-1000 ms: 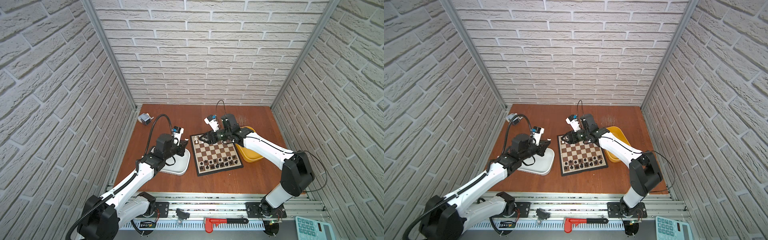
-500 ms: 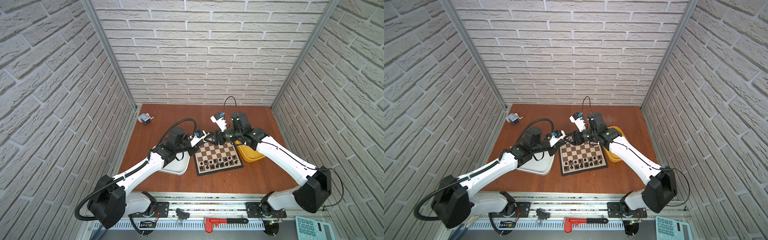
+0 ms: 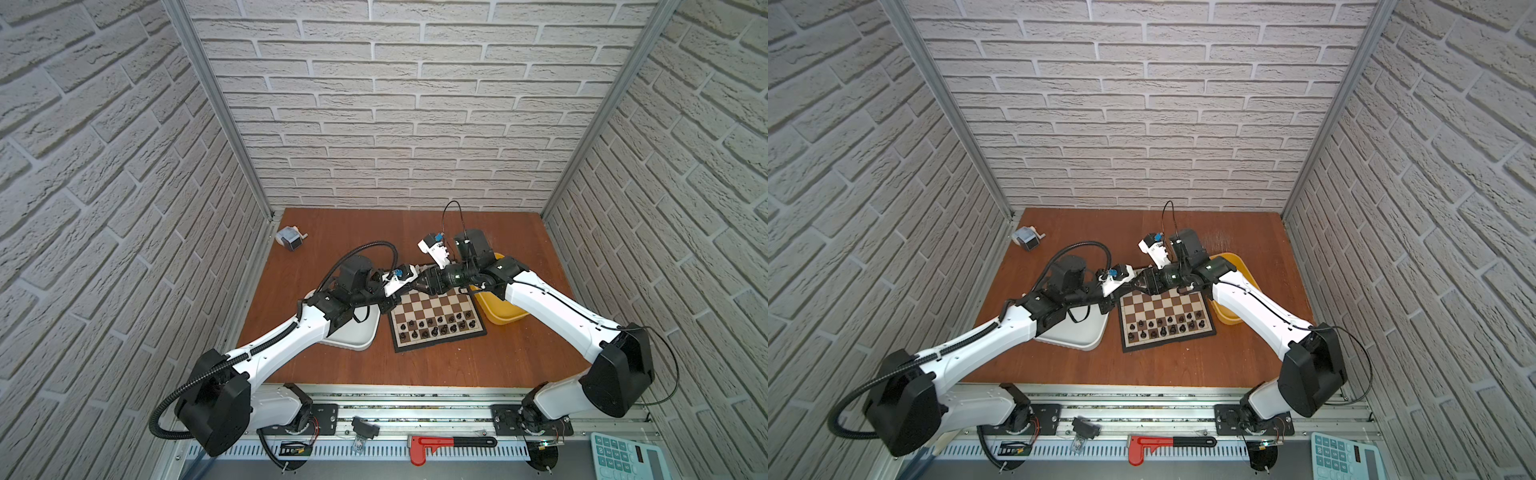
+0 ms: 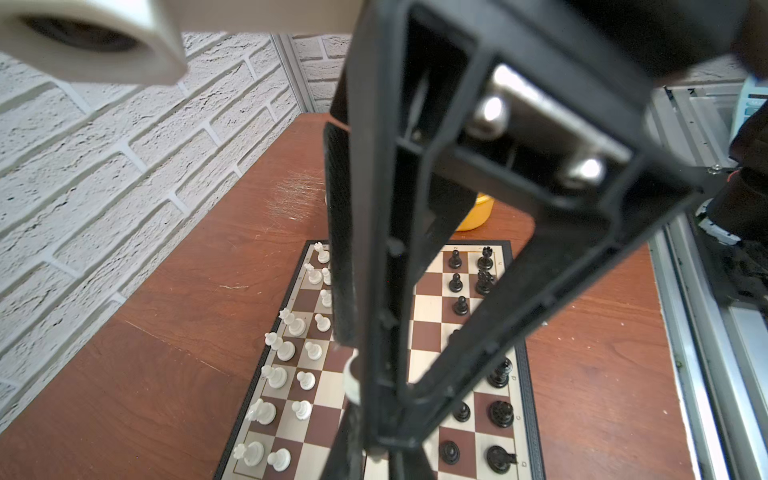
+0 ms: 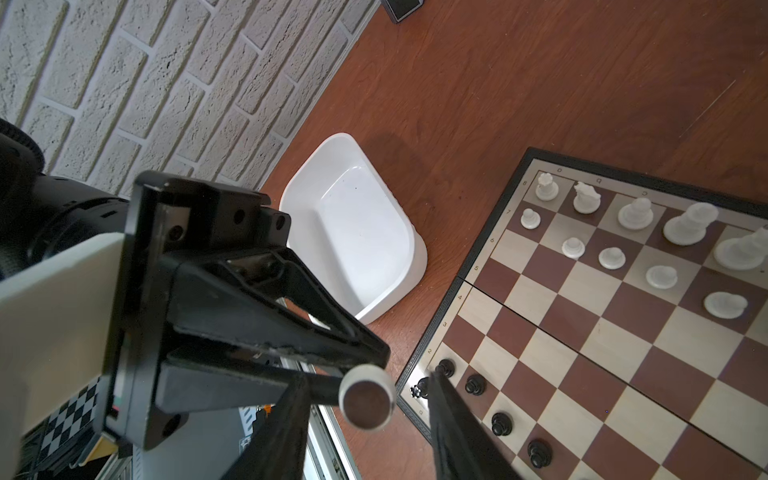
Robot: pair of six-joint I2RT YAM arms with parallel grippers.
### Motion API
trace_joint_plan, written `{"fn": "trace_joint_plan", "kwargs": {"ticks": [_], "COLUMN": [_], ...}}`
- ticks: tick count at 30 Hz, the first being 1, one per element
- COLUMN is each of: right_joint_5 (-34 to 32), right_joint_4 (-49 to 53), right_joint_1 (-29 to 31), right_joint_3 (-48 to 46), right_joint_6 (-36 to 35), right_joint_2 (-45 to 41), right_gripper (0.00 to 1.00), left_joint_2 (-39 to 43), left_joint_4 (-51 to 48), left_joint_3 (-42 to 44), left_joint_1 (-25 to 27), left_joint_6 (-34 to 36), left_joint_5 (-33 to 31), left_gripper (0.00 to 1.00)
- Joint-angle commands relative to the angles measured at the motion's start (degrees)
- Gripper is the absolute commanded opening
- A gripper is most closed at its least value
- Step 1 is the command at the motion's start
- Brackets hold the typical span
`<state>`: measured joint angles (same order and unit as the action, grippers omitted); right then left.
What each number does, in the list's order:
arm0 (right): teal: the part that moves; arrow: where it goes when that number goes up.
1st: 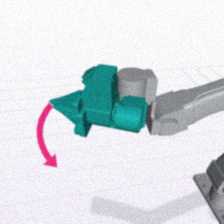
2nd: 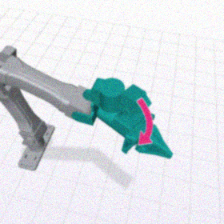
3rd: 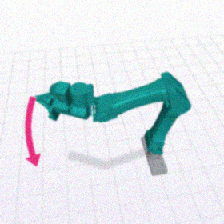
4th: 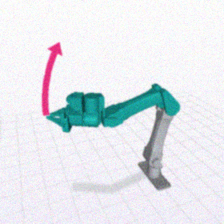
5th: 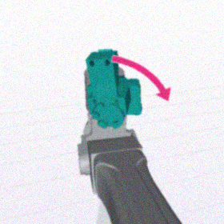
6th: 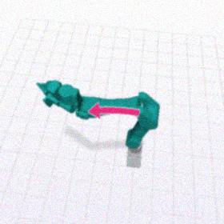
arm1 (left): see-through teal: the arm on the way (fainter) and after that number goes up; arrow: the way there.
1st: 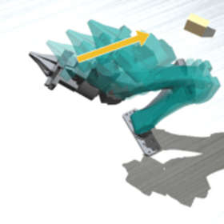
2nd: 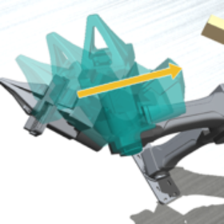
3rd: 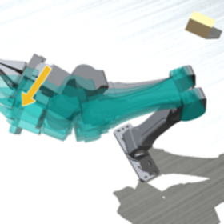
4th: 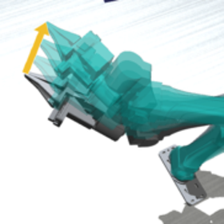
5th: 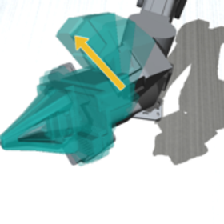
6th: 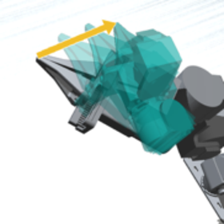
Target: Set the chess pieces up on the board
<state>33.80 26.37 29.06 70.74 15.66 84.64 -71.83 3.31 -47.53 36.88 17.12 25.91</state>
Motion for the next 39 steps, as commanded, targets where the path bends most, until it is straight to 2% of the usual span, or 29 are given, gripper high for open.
{"fn": "trace_joint_plan", "kwargs": {"ticks": [1,15,25,29,31,33,35,36,37,38,39], "right_joint_5": [1.24,3.54,4.03,3.79,3.49,3.67,3.29,3.65,4.5,5.16,5.3], "right_joint_4": [-1.33,-4.67,-5.44,-6.04,-6.47,-7.48,-7.54,-8.03,-9.39,-11.19,-12.44], "right_joint_1": [-0.24,-0.23,-0.23,-0.23,-0.32,-0.62,-2.07,-3.1,-4.68,-6.07,-7.12], "right_joint_3": [-1.11,-1.28,-2.7,-3.2,-3.1,-3.02,-2.3,-2.11,-2.35,-2.62,-2.6], "right_joint_6": [0.89,4.18,5.51,6.04,6.22,6.27,6.22,6.44,7.06,7.89,8.59], "right_joint_2": [0.5,2.54,2.77,2.58,2.47,2.11,1.94,1.73,1.27,0.62,0.29], "right_gripper": [0.45,0.31,0.16,0.06,0.06,0.06,0.06,0.06,0.06,0.06,0.06], "left_joint_2": [1.0,1.76,1.17,1.1,0.92,0.22,-1.29,-1.82,-2.13,-2.1,-1.88], "left_joint_4": [2.25,3.43,4.42,4.96,5.36,5.61,5.36,4.83,4.3,4.15,4.9], "left_joint_3": [-1.25,0.07,0.51,0.86,0.79,0.05,-2.37,-3.42,-4.53,-5.16,-5.29], "left_joint_1": [0.15,0.2,0.03,-0.06,-0.19,-0.75,-1.72,-2.08,-2.64,-3.4,-4.64], "left_joint_6": [1.84,3.97,4.58,4.85,4.46,2.34,-1.96,-3.43,-5.09,-7.23,-9.85], "left_joint_5": [0.39,1.32,0.67,0.47,0.37,0.49,1.35,1.95,3.14,4.5,6.0], "left_gripper": [0.06,0.06,0.07,0.09,0.11,0.18,0.34,0.48,0.89,0.98,0.98]}}
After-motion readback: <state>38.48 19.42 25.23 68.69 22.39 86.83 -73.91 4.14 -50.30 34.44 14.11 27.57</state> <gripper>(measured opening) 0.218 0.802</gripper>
